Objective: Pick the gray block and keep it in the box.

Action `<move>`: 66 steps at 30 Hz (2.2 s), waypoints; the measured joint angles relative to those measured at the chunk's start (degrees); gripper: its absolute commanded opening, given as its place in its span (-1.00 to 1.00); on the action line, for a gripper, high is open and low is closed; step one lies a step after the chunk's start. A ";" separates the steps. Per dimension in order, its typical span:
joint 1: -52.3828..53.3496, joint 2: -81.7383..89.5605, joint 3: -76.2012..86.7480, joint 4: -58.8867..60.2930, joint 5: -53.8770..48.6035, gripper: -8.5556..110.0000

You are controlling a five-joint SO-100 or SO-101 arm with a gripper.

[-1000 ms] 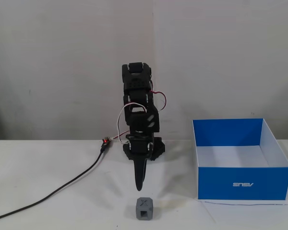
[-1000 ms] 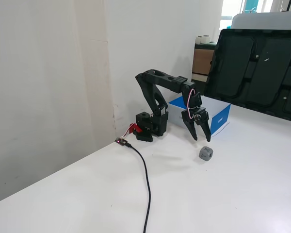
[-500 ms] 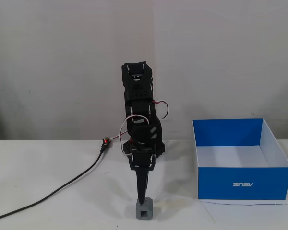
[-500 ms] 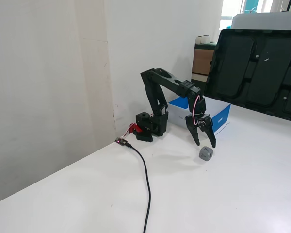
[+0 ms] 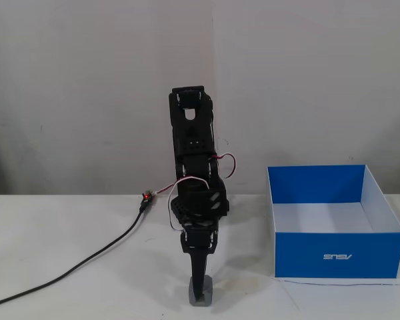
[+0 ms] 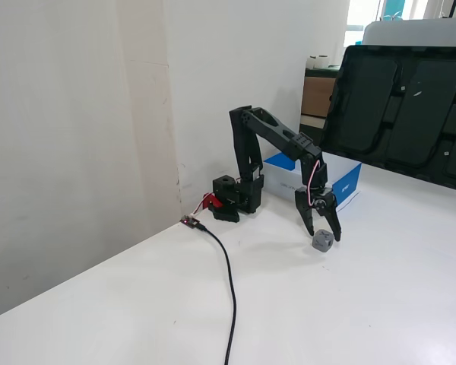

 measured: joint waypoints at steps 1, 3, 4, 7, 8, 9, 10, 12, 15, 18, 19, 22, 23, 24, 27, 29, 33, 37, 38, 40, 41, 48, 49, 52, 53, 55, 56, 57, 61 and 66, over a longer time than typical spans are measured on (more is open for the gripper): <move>0.00 -0.26 0.00 -0.18 0.00 -0.43; 0.00 -1.05 0.00 -0.70 0.00 -0.44; 0.00 -1.41 0.00 -0.88 0.00 -0.44; 0.00 -2.37 0.00 -1.05 0.00 -0.45; 0.00 -2.64 0.00 -1.14 0.00 -0.46; 0.00 -2.81 -0.09 -1.32 0.00 -0.46; 0.00 -2.90 -0.18 -1.49 0.00 -0.47; 0.00 -3.08 -0.79 -1.76 0.00 -0.49; 0.00 -3.25 -1.23 -2.20 0.00 -0.51; 0.00 -3.25 -1.23 -2.81 0.00 -0.56; 0.00 -3.60 -1.23 -2.99 0.00 -0.57; 0.00 -4.22 -1.23 -3.16 0.00 -0.64; 0.00 -4.31 -1.23 -3.16 0.00 -0.66; 0.00 -4.39 -1.32 -3.25 0.00 -0.67; 0.00 -4.39 -1.32 -4.13 0.00 -0.73; 0.00 -4.39 -1.32 -4.39 0.26 -0.77; 0.00 -4.39 -1.32 -4.39 0.26 -0.80; 0.00 -4.39 -1.32 -4.39 0.18 -0.81; 0.00 -4.39 -1.32 -4.39 0.18 -0.81; 0.35 -3.60 -1.23 -4.13 0.18 -0.81; 0.70 -2.72 -1.23 -3.60 0.35 -0.81; 0.62 7.65 -1.58 1.58 0.53 -0.80; 0.18 9.23 -2.02 2.46 0.53 -0.81; -1.41 13.45 -3.60 4.92 0.53 -0.81; -1.93 14.59 -4.22 5.62 0.53 -0.81; -3.08 16.26 -5.80 7.29 0.09 -0.81; -3.60 16.88 -6.68 8.00 -0.09 -0.81; -4.22 17.31 -7.65 8.70 -0.18 -0.81; -7.38 17.84 -11.34 10.63 -1.32 -0.81; -12.74 17.84 -16.52 12.48 -3.87 -0.81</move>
